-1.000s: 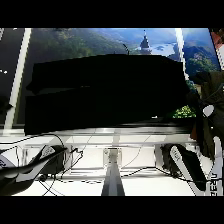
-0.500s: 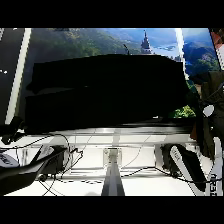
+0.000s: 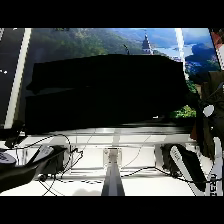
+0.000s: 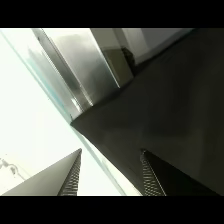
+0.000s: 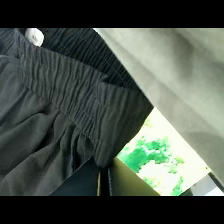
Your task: Fold the clothes and pants, and hang the long-sleeved shirts on hangers.
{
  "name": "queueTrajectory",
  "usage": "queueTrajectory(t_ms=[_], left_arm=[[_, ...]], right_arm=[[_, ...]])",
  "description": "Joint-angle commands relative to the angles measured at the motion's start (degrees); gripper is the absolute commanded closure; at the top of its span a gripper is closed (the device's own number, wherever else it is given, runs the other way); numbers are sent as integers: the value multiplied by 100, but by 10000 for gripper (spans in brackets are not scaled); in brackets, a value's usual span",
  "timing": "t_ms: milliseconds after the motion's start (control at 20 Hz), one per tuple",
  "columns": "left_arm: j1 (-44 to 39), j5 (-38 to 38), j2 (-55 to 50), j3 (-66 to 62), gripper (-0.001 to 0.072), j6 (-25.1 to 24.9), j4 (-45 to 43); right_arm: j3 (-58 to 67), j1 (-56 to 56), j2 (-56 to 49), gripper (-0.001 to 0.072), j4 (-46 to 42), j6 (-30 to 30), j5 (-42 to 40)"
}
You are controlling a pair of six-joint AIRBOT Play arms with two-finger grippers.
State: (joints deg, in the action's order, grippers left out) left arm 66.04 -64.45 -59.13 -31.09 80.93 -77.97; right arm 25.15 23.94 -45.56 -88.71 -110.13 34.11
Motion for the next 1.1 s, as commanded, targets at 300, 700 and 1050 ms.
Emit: queueTrajectory(t_ms=[300,700,1050], left_arm=[[11,476,-358,-28,698,-238,352],[11,170,409,-822,701,-850,2124],[11,-66,643,-778,700,-1084,2791]], right_arm=[[129,-7,17,696,0,61,776],[496,-7,1154,696,0,76,1189],[623,-7,2055,697,-20,79,1585]])
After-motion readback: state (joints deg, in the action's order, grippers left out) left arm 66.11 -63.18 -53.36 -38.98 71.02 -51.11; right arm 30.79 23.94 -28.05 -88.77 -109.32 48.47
